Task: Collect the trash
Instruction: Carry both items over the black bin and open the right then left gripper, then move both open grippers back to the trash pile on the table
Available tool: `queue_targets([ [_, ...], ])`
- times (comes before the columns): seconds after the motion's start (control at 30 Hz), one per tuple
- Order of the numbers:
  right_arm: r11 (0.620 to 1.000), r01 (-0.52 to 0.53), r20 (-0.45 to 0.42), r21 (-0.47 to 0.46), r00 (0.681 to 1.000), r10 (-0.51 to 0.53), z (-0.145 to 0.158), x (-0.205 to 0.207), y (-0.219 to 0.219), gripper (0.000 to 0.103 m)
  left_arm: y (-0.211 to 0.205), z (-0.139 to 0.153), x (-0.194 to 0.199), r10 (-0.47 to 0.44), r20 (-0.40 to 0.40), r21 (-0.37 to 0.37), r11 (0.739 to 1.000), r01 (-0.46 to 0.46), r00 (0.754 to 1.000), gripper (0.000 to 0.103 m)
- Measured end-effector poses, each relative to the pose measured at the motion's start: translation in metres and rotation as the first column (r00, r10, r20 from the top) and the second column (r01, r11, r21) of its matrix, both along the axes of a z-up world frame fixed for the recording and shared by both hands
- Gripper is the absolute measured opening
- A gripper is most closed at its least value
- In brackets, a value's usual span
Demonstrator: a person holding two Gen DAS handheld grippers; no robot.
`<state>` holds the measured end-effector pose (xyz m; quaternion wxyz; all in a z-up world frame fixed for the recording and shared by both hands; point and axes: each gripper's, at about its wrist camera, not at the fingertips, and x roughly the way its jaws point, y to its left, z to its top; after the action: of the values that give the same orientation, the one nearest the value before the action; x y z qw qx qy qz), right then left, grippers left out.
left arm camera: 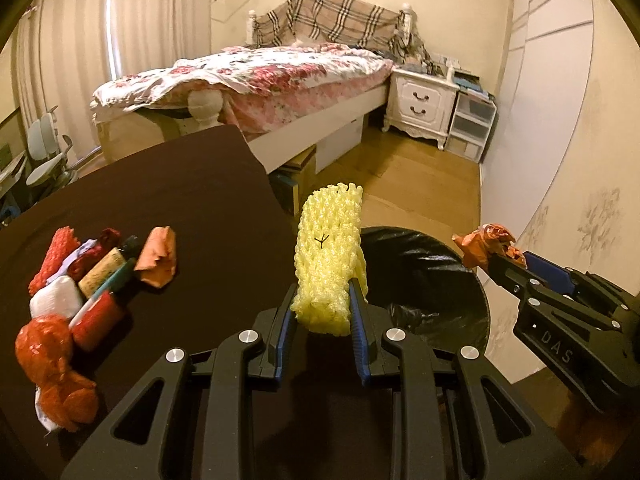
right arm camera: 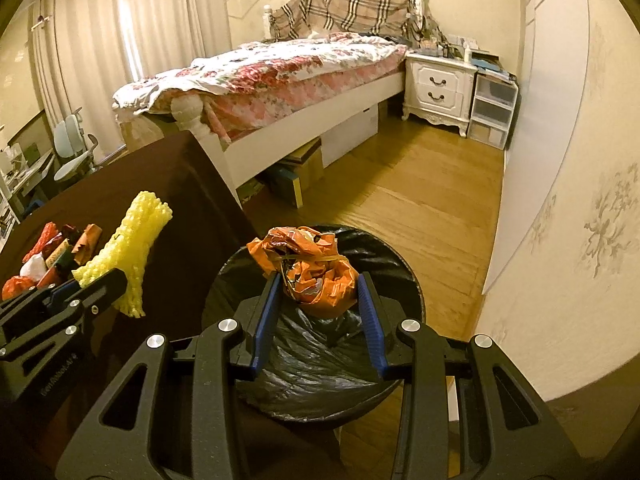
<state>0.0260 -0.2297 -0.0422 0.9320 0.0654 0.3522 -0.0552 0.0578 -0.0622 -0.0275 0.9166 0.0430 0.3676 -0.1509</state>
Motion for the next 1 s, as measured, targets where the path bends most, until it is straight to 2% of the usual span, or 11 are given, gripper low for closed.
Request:
queue_targets([
  [0.13,1.0,0.012,-0.012,0.01,1.0,-0.012,-0.005,0.004,-0.004,0.038,-0.007,-0.003,0.005,-0.008,-0.008,0.021,1.0,0.008,1.0,0.029],
  [0.2,1.0,0.012,-0.019,0.027,1.0,-0.011,-0.006,0.008,-0.006,0.044,-0.008,-0.004,0.006,-0.005,-0.014,0.024,1.0,0.005,1.0,0.036],
  [0.23,1.0,0.014,-0.022,0.027,1.0,-0.013,-0.007,0.008,-0.006,0.048,-0.007,-0.003,0.006,-0.002,-0.013,0.023,1.0,0.003,1.0,0.043],
  [0.33,1.0,0.026,-0.023,0.018,0.999,-0.025,-0.007,0.007,-0.006,0.049,-0.005,-0.001,0.003,0.008,-0.002,0.014,1.0,-0.008,1.0,0.057],
  [0.43,0.999,0.028,-0.019,0.015,0.999,-0.028,-0.005,0.004,-0.004,0.052,-0.004,0.002,0.001,0.015,0.01,0.009,1.0,-0.015,1.0,0.065],
  [0.53,0.999,0.031,-0.013,0.011,0.999,-0.03,-0.003,0.001,-0.002,0.057,-0.001,0.004,-0.002,0.024,0.019,0.009,1.0,-0.025,1.0,0.067],
  [0.7,1.0,0.012,-0.014,0.014,1.0,-0.012,0.0,-0.004,0.006,0.058,0.012,0.01,-0.009,0.059,0.034,0.006,0.998,-0.059,0.998,0.067],
  [1.0,0.998,-0.068,-0.009,0.019,0.998,0.068,0.008,-0.009,0.04,0.06,0.06,0.025,-0.026,0.156,0.052,-0.018,0.988,-0.156,0.986,0.067],
])
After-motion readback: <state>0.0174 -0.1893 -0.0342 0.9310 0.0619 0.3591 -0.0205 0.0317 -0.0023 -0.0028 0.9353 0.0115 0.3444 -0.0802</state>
